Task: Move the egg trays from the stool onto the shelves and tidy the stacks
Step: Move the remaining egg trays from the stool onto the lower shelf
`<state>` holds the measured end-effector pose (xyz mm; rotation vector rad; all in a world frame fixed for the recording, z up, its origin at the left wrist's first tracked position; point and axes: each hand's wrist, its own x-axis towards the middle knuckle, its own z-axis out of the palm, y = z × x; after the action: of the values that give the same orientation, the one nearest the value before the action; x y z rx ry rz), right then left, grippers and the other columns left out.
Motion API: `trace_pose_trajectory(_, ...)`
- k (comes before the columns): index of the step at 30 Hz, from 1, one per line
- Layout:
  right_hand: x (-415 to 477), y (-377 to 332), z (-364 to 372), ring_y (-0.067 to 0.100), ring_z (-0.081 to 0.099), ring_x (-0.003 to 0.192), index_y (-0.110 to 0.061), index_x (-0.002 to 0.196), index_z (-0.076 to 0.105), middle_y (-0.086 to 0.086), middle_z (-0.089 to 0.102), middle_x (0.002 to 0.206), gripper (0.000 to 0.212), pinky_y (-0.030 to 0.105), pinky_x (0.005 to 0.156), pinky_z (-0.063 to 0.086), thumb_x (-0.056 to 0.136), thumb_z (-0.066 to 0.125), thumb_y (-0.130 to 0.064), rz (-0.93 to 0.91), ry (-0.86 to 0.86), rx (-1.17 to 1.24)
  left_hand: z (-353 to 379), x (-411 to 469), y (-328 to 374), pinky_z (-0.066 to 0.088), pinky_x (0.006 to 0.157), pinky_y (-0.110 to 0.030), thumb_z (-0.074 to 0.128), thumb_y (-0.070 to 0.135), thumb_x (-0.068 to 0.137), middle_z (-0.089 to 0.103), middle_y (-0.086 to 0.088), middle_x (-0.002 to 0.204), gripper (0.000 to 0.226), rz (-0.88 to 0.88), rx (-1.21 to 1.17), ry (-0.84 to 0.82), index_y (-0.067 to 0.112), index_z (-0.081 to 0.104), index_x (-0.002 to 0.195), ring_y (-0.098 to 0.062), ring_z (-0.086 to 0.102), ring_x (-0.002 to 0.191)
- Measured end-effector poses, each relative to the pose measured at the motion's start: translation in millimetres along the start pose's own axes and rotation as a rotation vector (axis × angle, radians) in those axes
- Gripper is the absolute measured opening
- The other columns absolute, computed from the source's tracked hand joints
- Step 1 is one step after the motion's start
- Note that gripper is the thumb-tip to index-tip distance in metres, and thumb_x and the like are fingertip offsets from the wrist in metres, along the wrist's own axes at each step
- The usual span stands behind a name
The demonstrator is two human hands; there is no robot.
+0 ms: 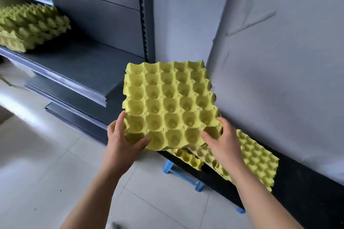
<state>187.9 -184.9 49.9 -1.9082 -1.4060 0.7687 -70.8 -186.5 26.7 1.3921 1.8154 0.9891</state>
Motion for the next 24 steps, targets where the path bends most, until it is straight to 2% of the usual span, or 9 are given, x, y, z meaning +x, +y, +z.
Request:
trace_pose_trajectory(2,0.1,-40.3,29.8,0.008,0.038,0.119,-0.021,0.141,0.036,0.001,0.038,0.139,0.071,0.020,0.093,0.029,0.082,0.070,-0.038,-0.045,-0.025,0.005,-43.2,13.4,-13.6,0.033,0.095,-0.023,0.085,0.029,0.069,0.032,0.004,0.137,0.100,0.002,-0.002,0.056,0.031,0.025,0.149,0.001,0.034,0.109)
trace_pose_trajectory(5,-1.7,-96.5,80.4,0.015,0.037,0.128,-0.018,0.141,0.037,0.002,0.039,0.140,0.070,0.024,0.100,0.031,0.082,0.070,-0.037,-0.077,-0.048,0.021,-109.7,36.6,-32.8,0.034,0.097,-0.024,0.086,0.025,0.068,0.033,0.007,0.132,0.098,0.003,-0.016,0.114,0.025,0.028,0.147,0.000,0.034,0.109)
trace_pose_trajectory(8,-4.2,-148.7,132.7,0.018,0.037,0.130,-0.019,0.140,0.038,0.003,0.040,0.141,0.070,0.030,0.104,0.032,0.081,0.071,-0.037,-0.064,-0.062,0.047,-174.3,65.7,-57.8,0.042,0.101,-0.035,0.088,0.028,0.064,0.039,0.002,0.131,0.095,0.009,-0.003,0.140,0.021,0.035,0.142,-0.009,0.043,0.115)
trace_pose_trajectory(11,-5.8,-196.6,181.7,0.018,0.038,0.129,-0.017,0.140,0.038,0.004,0.040,0.141,0.070,0.027,0.100,0.032,0.082,0.070,-0.036,-0.074,-0.072,0.064,-234.2,94.7,-83.6,0.049,0.095,-0.044,0.088,0.033,0.062,0.043,0.003,0.125,0.087,0.004,-0.016,0.155,0.028,0.039,0.134,-0.018,0.052,0.112)
trace_pose_trajectory(15,0.3,-252.7,238.6,0.019,0.040,0.127,-0.017,0.141,0.036,0.006,0.039,0.140,0.069,0.024,0.091,0.031,0.083,0.069,-0.036,-0.090,-0.115,0.070,-295.6,130.3,-110.4,0.046,0.094,-0.034,0.086,0.029,0.068,0.044,0.005,0.128,0.083,0.010,0.013,0.197,0.027,0.038,0.136,-0.018,0.053,0.112)
trace_pose_trajectory(19,18.1,-298.9,286.2,0.019,0.041,0.125,-0.019,0.141,0.036,0.005,0.040,0.139,0.070,0.029,0.096,0.035,0.083,0.068,-0.040,-0.111,-0.136,0.062,-337.5,170.5,-133.8,0.042,0.094,-0.029,0.084,0.029,0.070,0.045,0.001,0.135,0.087,-0.012,0.033,0.244,0.022,0.036,0.142,-0.018,0.051,0.118)
trace_pose_trajectory(22,37.6,-329.4,318.8,0.011,0.043,0.107,-0.019,0.141,0.036,0.004,0.041,0.138,0.069,0.027,0.090,0.037,0.083,0.067,-0.041,-0.138,-0.142,0.063,-362.9,207.0,-149.0,0.044,0.096,-0.032,0.084,0.031,0.070,0.047,0.003,0.134,0.088,-0.009,0.013,0.259,0.022,0.036,0.143,-0.017,0.051,0.119)
trace_pose_trajectory(24,53.5,-349.5,338.9,0.006,0.038,0.099,-0.018,0.141,0.036,0.004,0.041,0.136,0.067,0.021,0.084,0.032,0.085,0.066,-0.038,-0.160,-0.155,0.079,-379.0,235.8,-157.1,0.040,0.094,-0.028,0.083,0.032,0.071,0.048,0.007,0.132,0.087,-0.001,0.032,0.269,0.021,0.036,0.143,-0.015,0.049,0.120)
